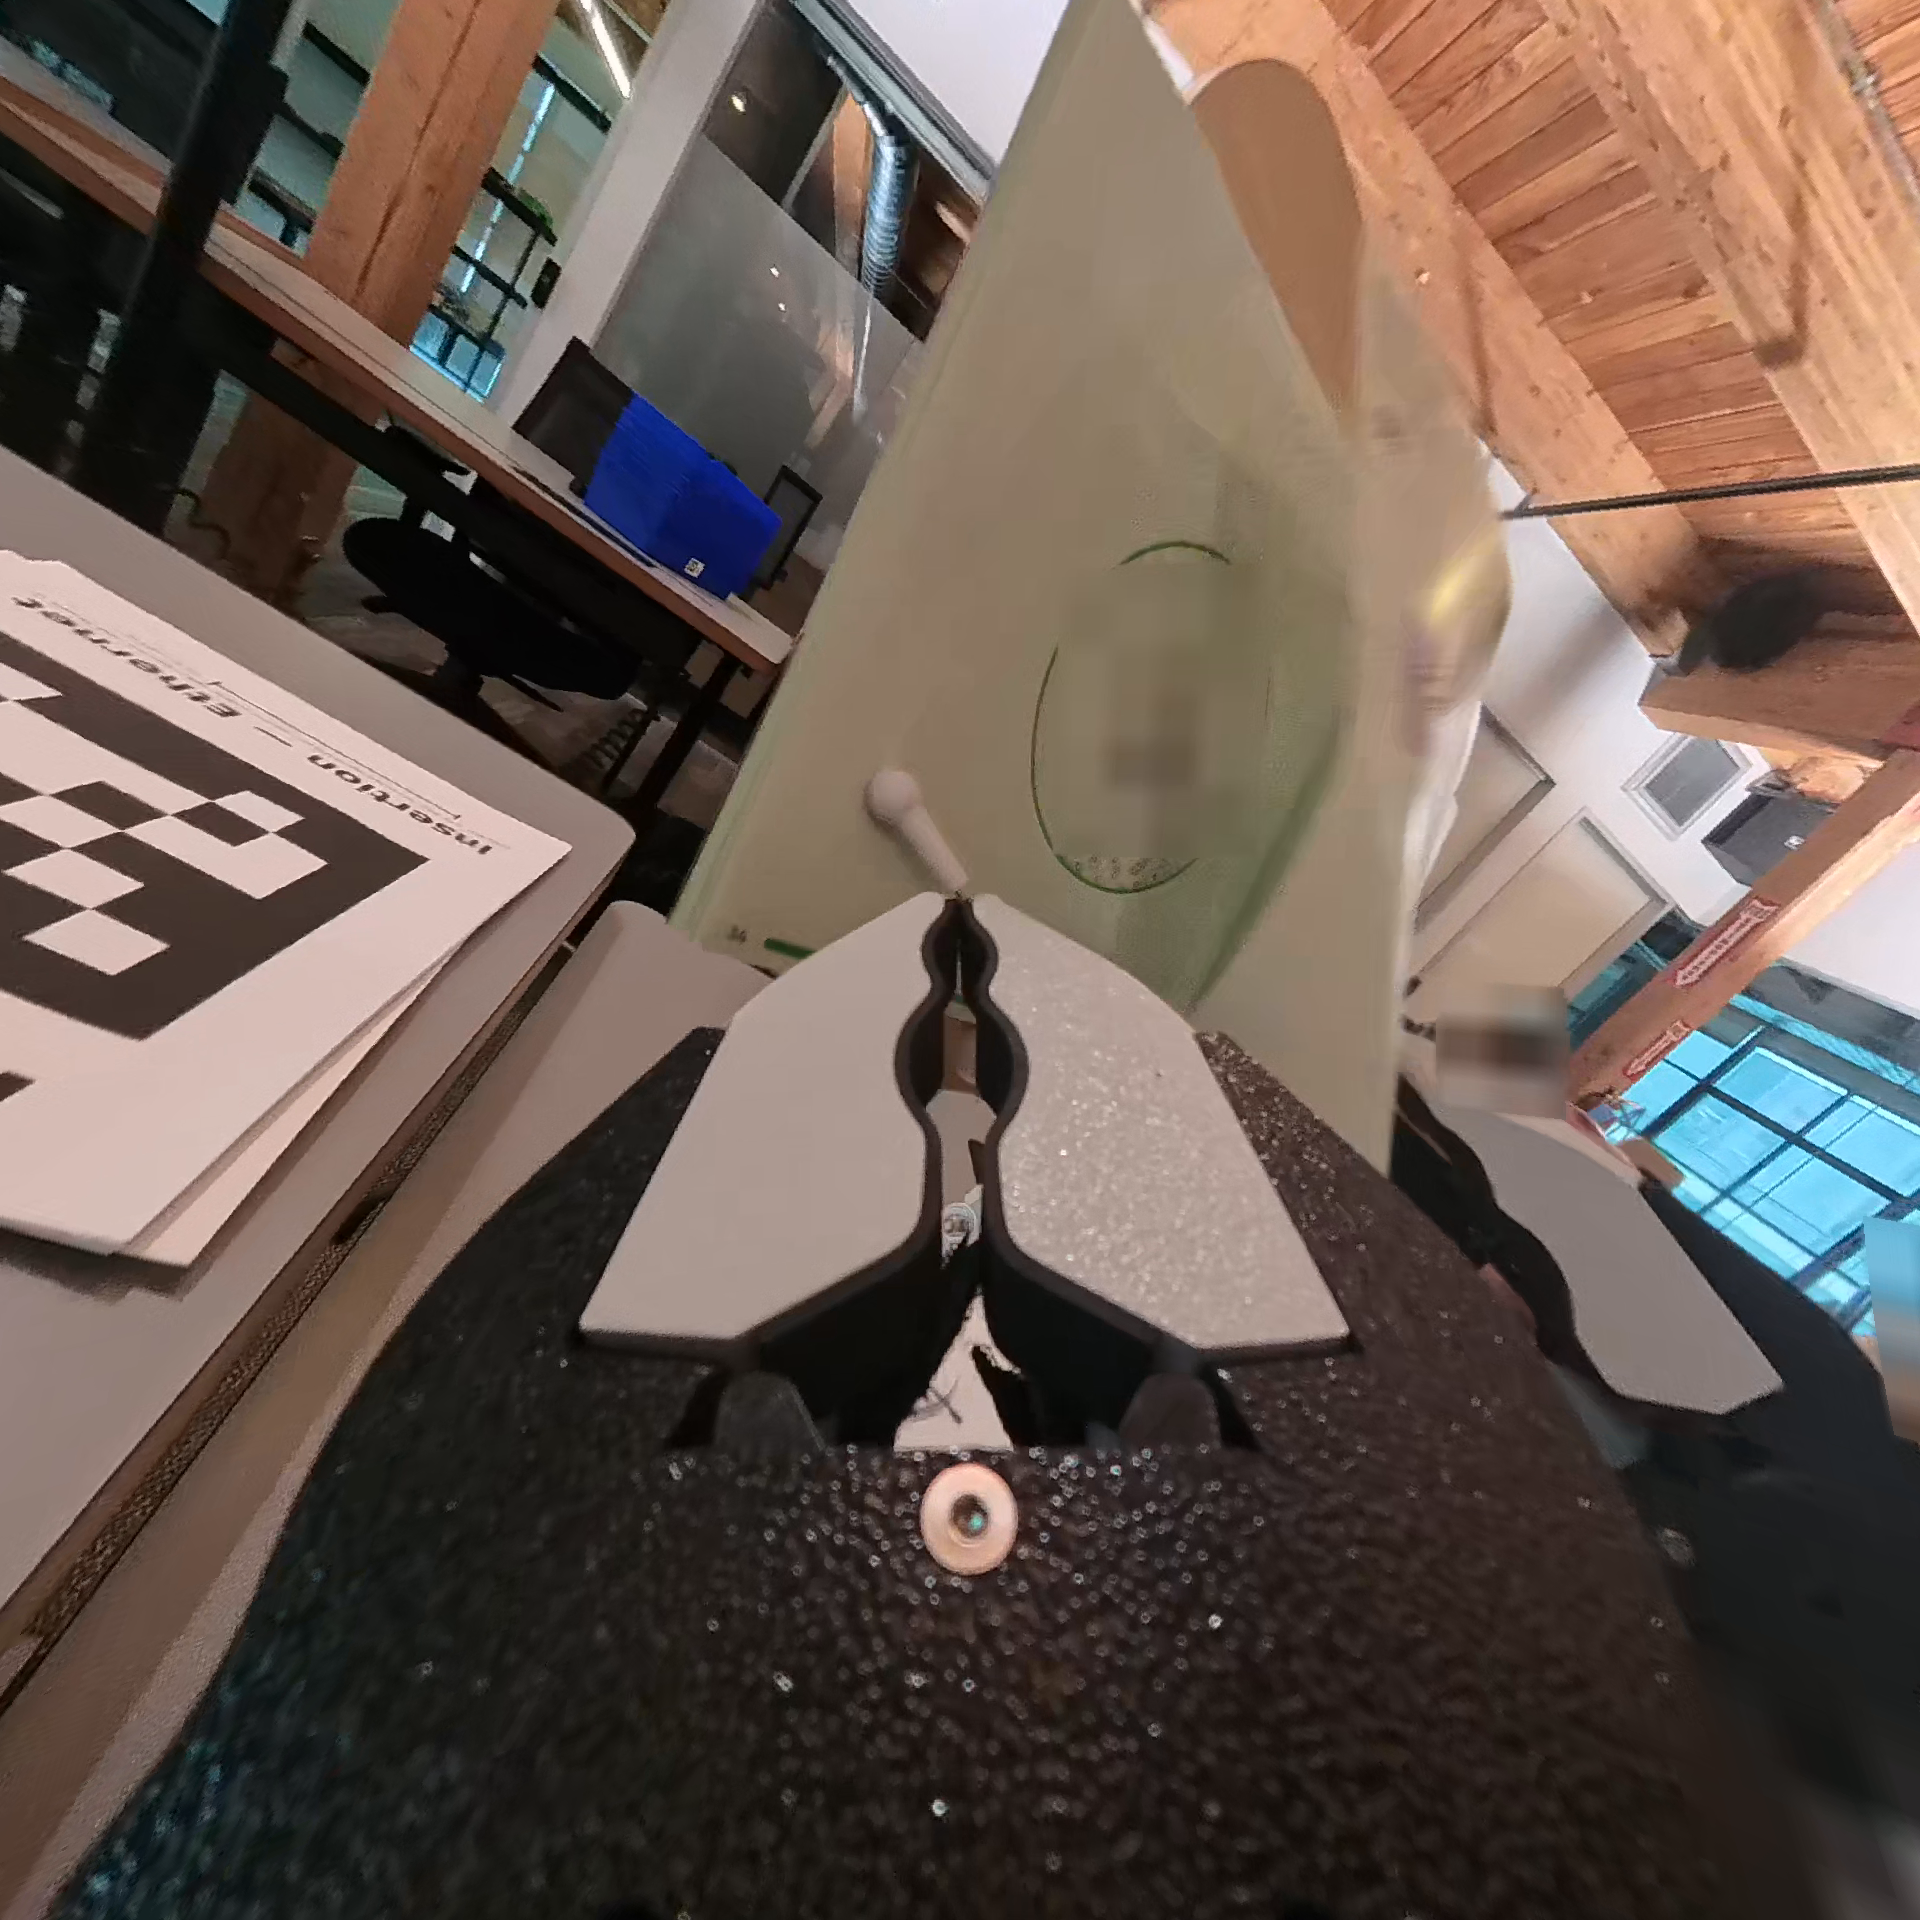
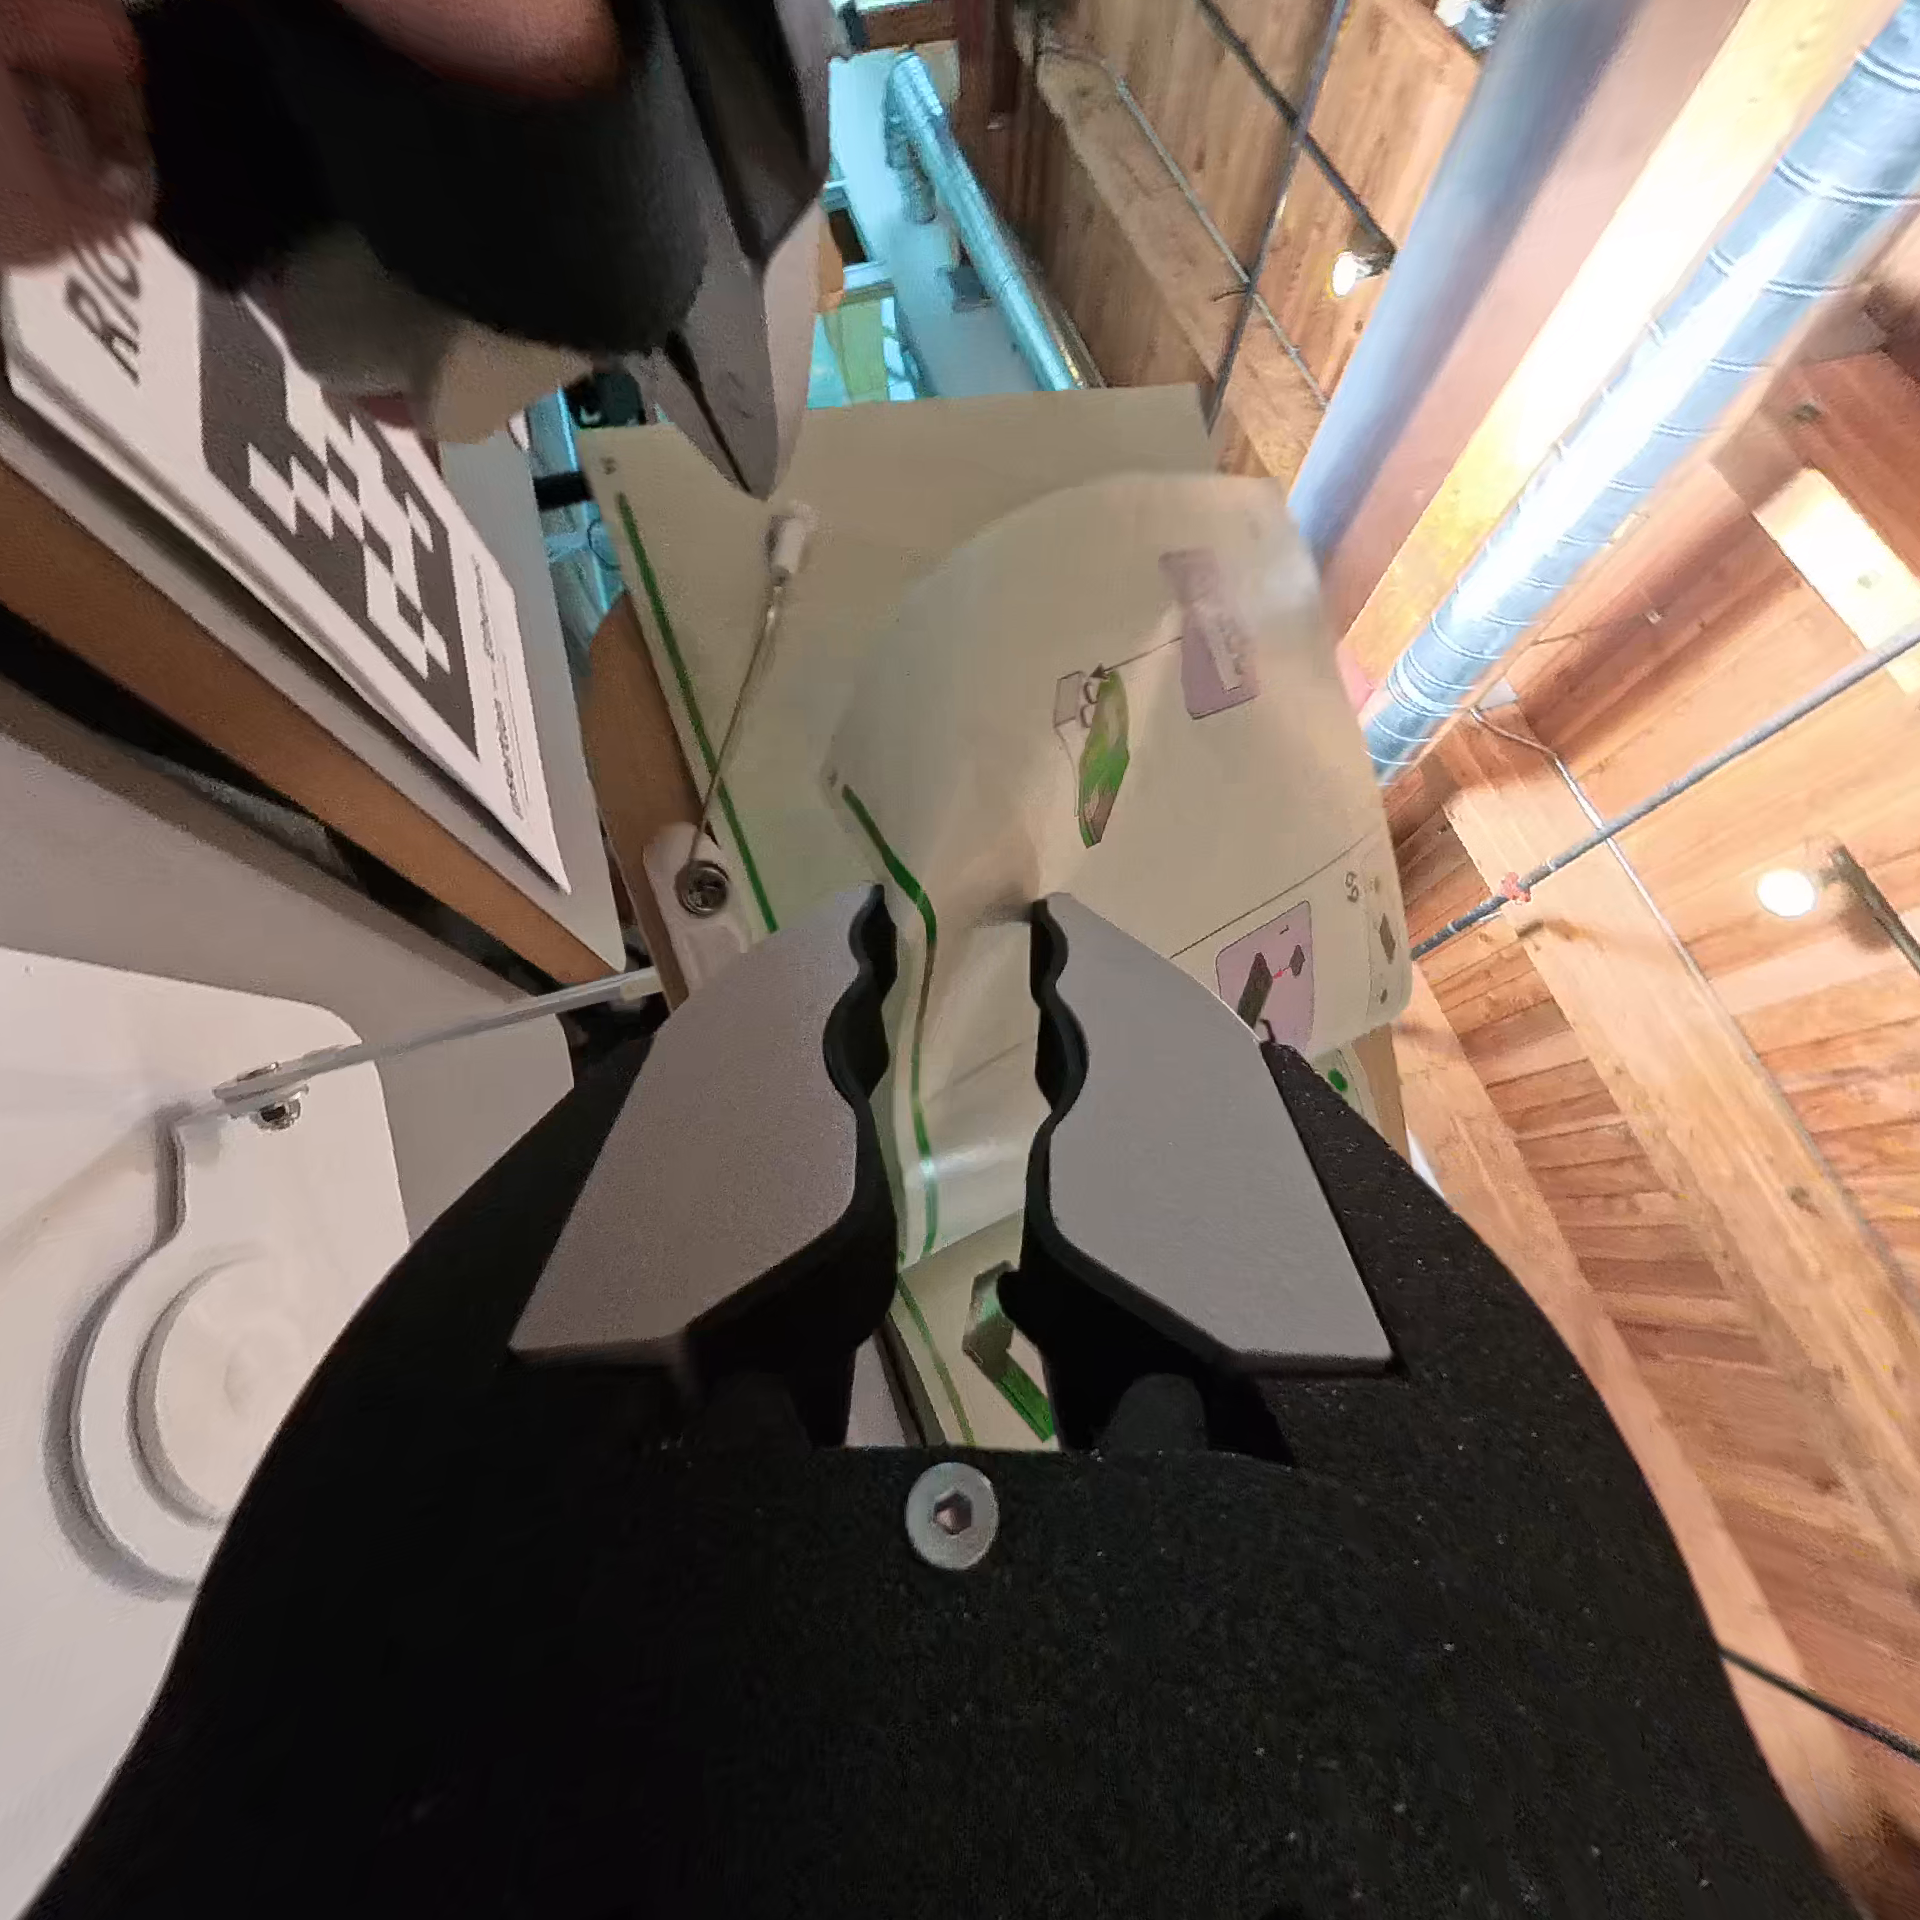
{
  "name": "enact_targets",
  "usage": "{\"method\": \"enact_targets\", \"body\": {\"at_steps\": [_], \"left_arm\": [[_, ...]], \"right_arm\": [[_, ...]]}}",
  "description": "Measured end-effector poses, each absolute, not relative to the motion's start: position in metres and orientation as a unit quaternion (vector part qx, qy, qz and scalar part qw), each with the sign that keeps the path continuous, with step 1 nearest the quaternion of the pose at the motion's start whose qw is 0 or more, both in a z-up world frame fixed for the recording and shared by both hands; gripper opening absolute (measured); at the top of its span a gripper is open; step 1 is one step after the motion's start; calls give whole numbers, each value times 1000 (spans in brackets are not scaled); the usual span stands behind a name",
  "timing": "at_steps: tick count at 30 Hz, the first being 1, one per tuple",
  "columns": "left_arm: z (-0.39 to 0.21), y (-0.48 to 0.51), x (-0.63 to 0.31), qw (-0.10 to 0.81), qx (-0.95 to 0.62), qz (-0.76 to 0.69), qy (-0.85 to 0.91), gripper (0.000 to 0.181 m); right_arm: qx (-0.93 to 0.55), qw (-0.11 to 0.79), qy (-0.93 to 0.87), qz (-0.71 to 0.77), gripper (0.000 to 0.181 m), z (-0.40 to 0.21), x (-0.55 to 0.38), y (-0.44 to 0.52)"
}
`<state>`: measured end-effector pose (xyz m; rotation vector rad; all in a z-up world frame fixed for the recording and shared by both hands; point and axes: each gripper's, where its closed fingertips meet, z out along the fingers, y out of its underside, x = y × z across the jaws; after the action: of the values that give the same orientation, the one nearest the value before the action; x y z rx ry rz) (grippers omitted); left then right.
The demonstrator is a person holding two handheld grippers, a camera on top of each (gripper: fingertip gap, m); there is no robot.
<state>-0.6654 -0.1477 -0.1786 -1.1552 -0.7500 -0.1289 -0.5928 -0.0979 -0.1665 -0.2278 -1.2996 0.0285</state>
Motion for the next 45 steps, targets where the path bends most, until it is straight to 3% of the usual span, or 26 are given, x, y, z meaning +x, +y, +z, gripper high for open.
{"method": "enact_targets", "body": {"at_steps": [6, 8, 10, 13, 22, 28, 30, 32, 34, 36, 38, 45], "left_arm": [[-183, -130, -672, 725, -578, -25, -374, 35], [-184, -128, -675, 719, -579, -17, -383, 39], [-183, -126, -678, 722, -575, -28, -385, 33], [-184, -120, -677, 730, -568, -71, -374, 8], [-184, -131, -664, 813, -443, -139, -351, 4], [-183, -130, -661, 825, -423, -159, -340, 4], [-181, -128, -661, 822, -430, -159, -338, 4], [-180, -127, -661, 820, -433, -163, -338, 4], [-180, -127, -661, 818, -437, -163, -337, 4], [-180, -127, -661, 817, -440, -162, -335, 4], [-180, -127, -661, 817, -441, -166, -333, 4], [-181, -129, -659, 825, -412, -215, -320, 4]], "right_arm": [[-119, 791, -598, 41, 21, -165, -588, -97], [-120, 789, -601, 44, 21, -167, -590, -98], [-120, 789, -601, 46, 21, -168, -592, -100], [-127, 786, -602, 55, 21, -171, -595, -101], [-172, 759, -622, 85, 34, -176, -611, -102], [-190, 669, -705, 138, 74, -191, -621, -114], [-180, 654, -712, 179, 73, -186, -611, -121], [-131, 616, -745, 222, 54, -192, -596, -138], [-89, 539, -801, 244, 37, -213, -582, -154], [-88, 453, -847, 265, 37, -233, -571, -163], [-111, 385, -868, 294, 48, -242, -567, -171], [-219, 331, -841, 368, 82, -231, -600, -171]]}}
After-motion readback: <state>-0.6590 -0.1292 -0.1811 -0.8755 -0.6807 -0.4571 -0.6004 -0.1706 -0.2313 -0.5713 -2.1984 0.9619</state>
